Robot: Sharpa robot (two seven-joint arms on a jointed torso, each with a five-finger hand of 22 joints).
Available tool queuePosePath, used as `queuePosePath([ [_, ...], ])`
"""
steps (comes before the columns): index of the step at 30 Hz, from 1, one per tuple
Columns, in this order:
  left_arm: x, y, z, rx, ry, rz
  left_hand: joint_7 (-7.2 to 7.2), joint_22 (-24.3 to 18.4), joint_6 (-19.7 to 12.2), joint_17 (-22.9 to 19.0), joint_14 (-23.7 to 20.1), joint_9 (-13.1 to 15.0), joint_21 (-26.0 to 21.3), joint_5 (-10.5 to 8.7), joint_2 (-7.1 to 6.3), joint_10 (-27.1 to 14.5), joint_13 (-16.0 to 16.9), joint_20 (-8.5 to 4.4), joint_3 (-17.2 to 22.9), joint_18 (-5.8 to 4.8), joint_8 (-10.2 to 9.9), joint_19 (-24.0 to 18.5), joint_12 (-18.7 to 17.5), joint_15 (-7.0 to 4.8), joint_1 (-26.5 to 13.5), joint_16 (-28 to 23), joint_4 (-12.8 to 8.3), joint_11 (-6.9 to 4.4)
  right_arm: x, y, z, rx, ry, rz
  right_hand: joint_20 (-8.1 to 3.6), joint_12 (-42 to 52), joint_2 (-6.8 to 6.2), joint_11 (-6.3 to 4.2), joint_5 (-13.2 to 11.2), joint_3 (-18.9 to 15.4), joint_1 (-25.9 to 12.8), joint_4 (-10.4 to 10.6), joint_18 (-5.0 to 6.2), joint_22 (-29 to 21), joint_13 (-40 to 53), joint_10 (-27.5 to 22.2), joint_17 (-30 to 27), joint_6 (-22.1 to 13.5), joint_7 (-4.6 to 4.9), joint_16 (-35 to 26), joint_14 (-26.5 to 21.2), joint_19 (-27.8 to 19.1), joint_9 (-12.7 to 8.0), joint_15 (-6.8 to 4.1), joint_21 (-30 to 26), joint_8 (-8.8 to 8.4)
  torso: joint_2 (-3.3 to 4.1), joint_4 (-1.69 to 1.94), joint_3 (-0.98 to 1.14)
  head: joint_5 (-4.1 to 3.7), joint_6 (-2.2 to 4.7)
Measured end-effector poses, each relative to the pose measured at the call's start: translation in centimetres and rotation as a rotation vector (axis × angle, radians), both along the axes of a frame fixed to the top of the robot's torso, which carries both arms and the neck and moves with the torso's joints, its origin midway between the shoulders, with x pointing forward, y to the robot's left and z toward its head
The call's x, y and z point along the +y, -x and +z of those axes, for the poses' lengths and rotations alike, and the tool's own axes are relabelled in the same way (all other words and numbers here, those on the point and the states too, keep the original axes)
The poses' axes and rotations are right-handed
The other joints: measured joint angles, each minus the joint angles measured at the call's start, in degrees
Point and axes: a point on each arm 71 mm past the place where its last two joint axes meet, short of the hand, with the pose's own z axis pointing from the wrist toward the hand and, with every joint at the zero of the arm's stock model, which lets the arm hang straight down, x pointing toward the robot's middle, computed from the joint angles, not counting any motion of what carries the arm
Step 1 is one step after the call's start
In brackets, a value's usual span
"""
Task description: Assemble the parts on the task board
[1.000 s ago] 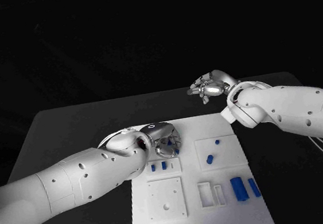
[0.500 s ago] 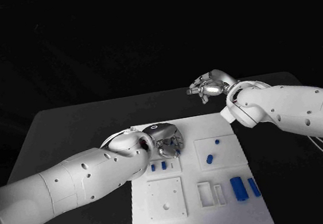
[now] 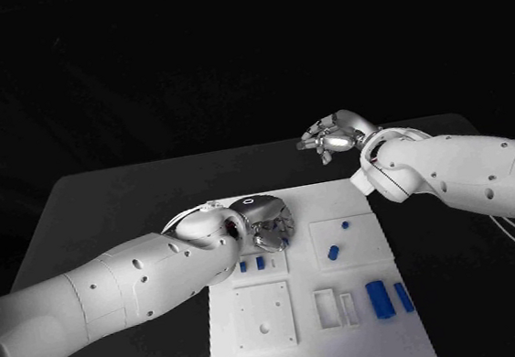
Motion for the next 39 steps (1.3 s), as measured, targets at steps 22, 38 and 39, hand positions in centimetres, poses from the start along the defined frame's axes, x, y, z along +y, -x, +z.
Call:
queuePosePath([
  [22,0.0,0.1,-0.1,-0.041,-0.007,-0.010,-1.69,0.8,5.2,0.0,5.2,-0.6,2.0,0.32,1.91,4.7,1.1,-1.41,4.6,0.07,2.2,4.7,0.7,-3.17,0.6,3.1,0.5,-3.15,0.1,0.0,0.0,0.000,-0.001,0.002,0.00,0.2,0.00,0.00,0.0,0.0,0.0,0.0,0.00,0.0,-0.1,0.0,0.0,-0.2,0.16,0.0,0.0,0.0,0.0,0.00,0.0,0.00,-0.02,0.00,0.03,-0.04,-0.04],
  [38,1.1,0.1,-0.2,-0.074,0.025,0.013,-1.69,0.8,5.6,-0.1,6.4,-0.8,2.6,0.22,2.03,4.9,1.1,-1.73,5.0,-0.18,2.2,6.0,0.3,-3.36,0.5,3.3,0.4,-3.34,0.1,0.0,0.0,0.000,-0.001,0.002,0.00,0.2,0.00,0.00,0.0,0.0,0.0,0.0,0.00,0.0,-0.1,0.0,0.0,-0.2,0.11,0.0,0.0,0.0,0.0,0.00,0.0,0.00,-0.01,-0.01,-0.01,0.04,0.32],
  [39,1.2,0.1,-0.2,-0.074,0.027,0.014,-1.69,0.8,5.6,-0.1,6.4,-0.8,2.6,0.32,2.03,4.9,1.1,-1.73,5.0,-0.18,2.2,6.0,0.2,-3.36,0.5,3.3,0.4,-3.34,0.1,0.0,0.0,0.000,-0.001,0.002,0.00,0.2,0.00,0.00,0.0,0.0,0.0,0.0,0.00,0.0,-0.1,0.0,0.0,-0.2,0.10,0.0,0.0,0.0,0.0,0.00,0.0,0.00,-0.01,-0.01,-0.01,0.04,0.32],
])
